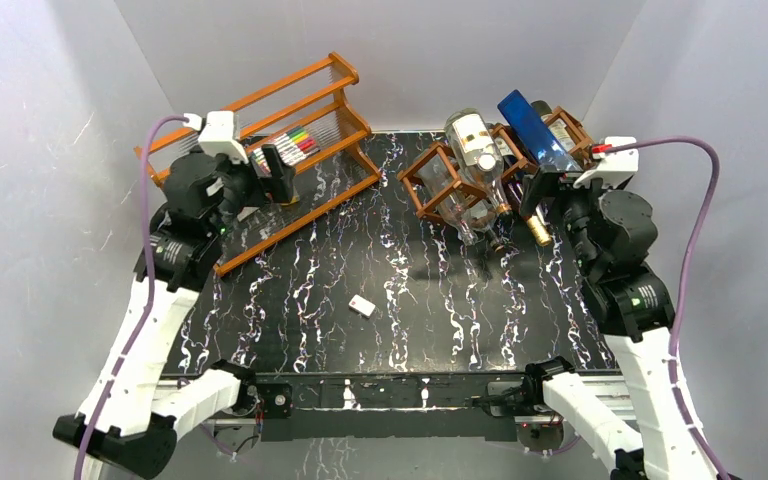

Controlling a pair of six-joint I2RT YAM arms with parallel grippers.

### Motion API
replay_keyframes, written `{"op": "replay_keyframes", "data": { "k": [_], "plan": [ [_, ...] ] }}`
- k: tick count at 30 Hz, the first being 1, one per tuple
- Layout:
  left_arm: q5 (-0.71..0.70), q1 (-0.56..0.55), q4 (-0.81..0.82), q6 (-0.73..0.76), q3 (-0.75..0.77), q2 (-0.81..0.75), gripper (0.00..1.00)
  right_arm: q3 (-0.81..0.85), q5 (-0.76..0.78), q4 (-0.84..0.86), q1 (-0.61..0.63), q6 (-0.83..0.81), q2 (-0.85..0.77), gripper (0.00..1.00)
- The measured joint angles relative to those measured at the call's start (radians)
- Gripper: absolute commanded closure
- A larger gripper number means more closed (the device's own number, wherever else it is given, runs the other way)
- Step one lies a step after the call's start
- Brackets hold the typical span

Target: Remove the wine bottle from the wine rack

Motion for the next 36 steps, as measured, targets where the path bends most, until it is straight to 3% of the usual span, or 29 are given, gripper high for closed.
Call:
{"op": "replay_keyframes", "data": {
  "k": [15,30,36],
  "plan": [
    [0.026,-0.157,-0.111,-0.055,0.055,0.195,0.02,0.000,0.185,-0.030,0.034,0.185,0.213,0.02],
    [0.211,-0.182,-0.174,-0.109,-0.039,0.253,0.02,-0.029,0.003,-0.072,0.041,0.211,0.291,0.02],
    [0.287,-0.182,-0.173,-0.157,-0.072,0.254,0.02,-0.008,0.024,-0.107,0.044,0.212,0.387,0.02]
  ]
}}
